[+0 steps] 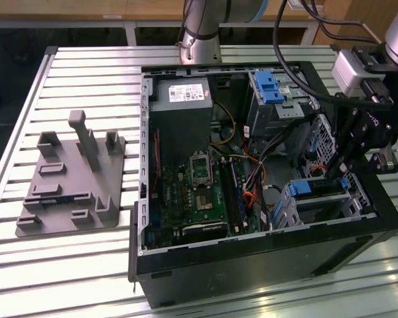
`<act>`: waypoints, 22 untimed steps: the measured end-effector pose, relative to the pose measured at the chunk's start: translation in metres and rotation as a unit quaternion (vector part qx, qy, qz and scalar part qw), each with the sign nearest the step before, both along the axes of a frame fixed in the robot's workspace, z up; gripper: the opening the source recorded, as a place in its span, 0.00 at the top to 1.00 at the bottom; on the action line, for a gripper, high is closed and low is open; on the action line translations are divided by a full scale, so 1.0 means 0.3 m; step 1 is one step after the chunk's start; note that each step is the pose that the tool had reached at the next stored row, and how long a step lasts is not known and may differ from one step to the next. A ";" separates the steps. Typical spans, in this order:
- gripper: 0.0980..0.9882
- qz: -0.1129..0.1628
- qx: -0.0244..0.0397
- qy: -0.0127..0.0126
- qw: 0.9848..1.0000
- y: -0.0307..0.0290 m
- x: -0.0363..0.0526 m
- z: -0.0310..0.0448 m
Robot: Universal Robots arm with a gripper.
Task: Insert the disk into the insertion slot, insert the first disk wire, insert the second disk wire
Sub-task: 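Insert the first disk wire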
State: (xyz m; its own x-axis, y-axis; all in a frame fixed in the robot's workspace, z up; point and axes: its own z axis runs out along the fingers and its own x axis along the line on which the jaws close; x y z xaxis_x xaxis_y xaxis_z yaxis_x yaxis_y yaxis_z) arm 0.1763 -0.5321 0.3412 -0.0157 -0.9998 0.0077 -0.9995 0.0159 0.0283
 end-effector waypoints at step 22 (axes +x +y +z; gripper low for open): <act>0.93 0.000 0.000 0.000 1.000 -0.006 -0.001 -0.012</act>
